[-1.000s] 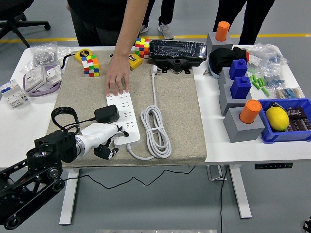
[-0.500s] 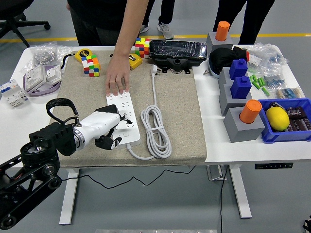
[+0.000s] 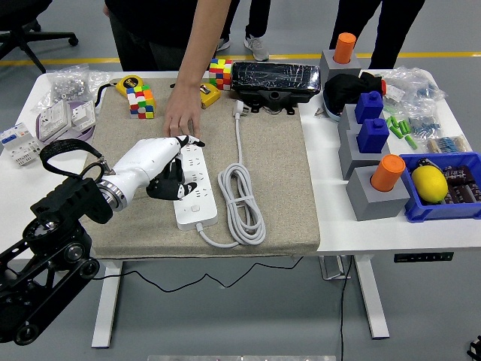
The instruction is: Pick up the plug,place it near the board,insert it into the board,press the button
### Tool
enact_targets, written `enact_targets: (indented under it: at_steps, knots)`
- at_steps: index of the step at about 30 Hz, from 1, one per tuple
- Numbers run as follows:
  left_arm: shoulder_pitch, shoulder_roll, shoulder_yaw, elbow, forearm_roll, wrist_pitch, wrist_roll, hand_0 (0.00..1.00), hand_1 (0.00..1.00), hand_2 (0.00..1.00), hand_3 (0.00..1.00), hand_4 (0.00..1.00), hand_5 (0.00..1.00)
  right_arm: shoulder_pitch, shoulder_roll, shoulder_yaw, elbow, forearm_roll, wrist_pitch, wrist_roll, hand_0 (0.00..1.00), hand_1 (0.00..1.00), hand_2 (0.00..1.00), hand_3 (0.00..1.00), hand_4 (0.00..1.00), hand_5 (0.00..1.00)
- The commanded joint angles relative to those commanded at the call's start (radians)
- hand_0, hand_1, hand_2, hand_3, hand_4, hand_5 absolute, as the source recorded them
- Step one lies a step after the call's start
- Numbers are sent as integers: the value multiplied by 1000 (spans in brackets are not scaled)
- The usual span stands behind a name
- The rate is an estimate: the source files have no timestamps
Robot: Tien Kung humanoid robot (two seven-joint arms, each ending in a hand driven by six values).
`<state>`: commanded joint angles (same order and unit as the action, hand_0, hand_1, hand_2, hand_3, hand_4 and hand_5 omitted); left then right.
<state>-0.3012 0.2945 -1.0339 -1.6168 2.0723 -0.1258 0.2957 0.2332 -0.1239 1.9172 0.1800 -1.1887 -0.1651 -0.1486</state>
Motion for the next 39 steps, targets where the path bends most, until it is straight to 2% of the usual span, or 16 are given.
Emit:
enact_targets:
  at_steps: [4, 5, 11, 16, 17, 22, 23, 28, 29, 39]
  knots:
    - [0, -12, -20, 35, 6, 9, -9, 698, 878, 869, 985, 998, 448, -1, 0, -2, 0, -1, -1, -1, 781, 720, 718, 751, 998, 914]
    - [-1, -13, -22, 43, 7, 9, -9, 856, 978, 967, 998, 998, 496, -1, -1, -2, 0, -2, -1, -2, 781, 721, 718, 751, 998, 915]
    - [-8, -33, -32, 106, 22, 31, -24, 874, 973, 957, 992, 998, 486, -4, -1, -2, 0, -9, -3, -5, 782, 720, 717, 751, 998, 914]
    - [-21, -51, -38, 181, 38, 69, -45, 874, 973, 957, 992, 998, 486, -4, 0, -1, 0, -14, -4, -6, 782, 720, 717, 751, 998, 914]
    - [-23, -56, -42, 196, 52, 81, -47, 842, 916, 888, 948, 998, 411, -4, 0, -1, 0, -14, -4, -5, 781, 720, 717, 751, 998, 914]
    - [-34, -68, -46, 252, 86, 116, -58, 842, 916, 888, 948, 998, 411, -4, 0, 0, 0, -14, -4, -7, 781, 720, 717, 751, 998, 914]
    - [-35, -69, -46, 256, 88, 119, -59, 740, 811, 786, 842, 998, 274, -4, 0, 0, 0, -14, -4, -7, 781, 720, 717, 751, 998, 914]
    - [-48, -80, -49, 307, 118, 107, -57, 740, 811, 786, 842, 998, 274, -3, 0, 0, 0, -12, -4, -8, 781, 720, 717, 751, 998, 914]
    - [-50, -81, -47, 314, 118, 107, -58, 718, 798, 773, 798, 998, 222, -3, -1, 0, 0, -13, -4, -7, 781, 720, 717, 752, 998, 914]
    - [-69, -96, -46, 366, 128, 114, -66, 708, 788, 765, 768, 998, 251, 2, -1, 0, 0, -10, -4, -5, 780, 720, 717, 751, 998, 914]
